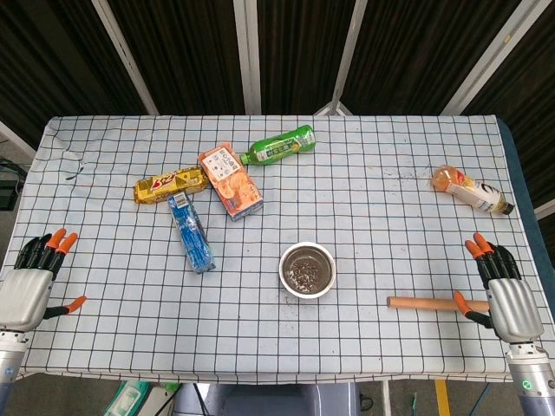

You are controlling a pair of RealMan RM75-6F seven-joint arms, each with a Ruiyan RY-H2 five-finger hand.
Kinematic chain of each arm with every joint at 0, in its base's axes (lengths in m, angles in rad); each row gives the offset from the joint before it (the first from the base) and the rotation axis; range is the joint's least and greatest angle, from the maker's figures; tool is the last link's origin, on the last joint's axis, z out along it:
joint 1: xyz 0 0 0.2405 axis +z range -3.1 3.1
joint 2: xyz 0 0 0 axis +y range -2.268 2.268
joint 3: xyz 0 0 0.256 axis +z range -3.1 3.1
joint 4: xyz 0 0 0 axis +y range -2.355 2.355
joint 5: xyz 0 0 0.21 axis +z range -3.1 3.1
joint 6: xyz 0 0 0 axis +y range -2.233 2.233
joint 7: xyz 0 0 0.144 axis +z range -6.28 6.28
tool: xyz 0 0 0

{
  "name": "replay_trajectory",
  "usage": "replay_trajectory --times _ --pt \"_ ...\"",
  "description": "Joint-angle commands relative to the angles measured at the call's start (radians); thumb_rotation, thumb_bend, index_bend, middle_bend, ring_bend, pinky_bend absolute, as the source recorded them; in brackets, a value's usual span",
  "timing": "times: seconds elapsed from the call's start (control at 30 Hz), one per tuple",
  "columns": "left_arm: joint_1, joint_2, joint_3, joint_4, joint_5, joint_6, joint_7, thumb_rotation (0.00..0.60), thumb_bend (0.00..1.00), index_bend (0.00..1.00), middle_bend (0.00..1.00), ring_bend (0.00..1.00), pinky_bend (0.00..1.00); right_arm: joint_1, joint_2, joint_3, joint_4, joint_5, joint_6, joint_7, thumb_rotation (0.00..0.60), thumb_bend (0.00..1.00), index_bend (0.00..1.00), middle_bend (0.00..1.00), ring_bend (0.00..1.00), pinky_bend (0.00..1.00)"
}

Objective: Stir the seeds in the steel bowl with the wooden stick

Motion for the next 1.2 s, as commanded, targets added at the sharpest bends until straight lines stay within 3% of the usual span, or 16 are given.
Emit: replay_trajectory --times 0.03,0.67,0.97,1.2 --pt "0.0 0.0 -0.003 -0.002 0.001 -0.001 -0.002 0.6 0.05 0.0 0.0 0.0 0.0 -0.001 -0.004 0.0 0.0 -0.001 0.004 -0.013 0.6 0.4 0.0 0.0 0.0 0.0" --pt "0.017 -0.014 -0.006 0.021 0.038 0.017 -0.058 0.6 0.05 0.0 0.0 0.0 0.0 -0.006 -0.016 -0.02 -0.021 -0.037 0.014 -0.071 0.6 0.4 0.0 0.0 0.0 0.0" --pt "0.066 -0.003 0.048 -0.029 0.096 0.06 -0.028 0.6 0.05 0.0 0.0 0.0 0.0 0.008 -0.046 -0.046 -0.063 -0.082 -0.014 -0.177 0.6 0.4 0.0 0.0 0.0 0.0" --pt "0.078 -0.013 0.056 -0.012 0.141 0.083 -0.042 0.6 0.05 0.0 0.0 0.0 0.0 0.028 -0.113 -0.055 -0.043 -0.102 -0.051 -0.318 0.6 0.4 0.16 0.17 0.18 0.0"
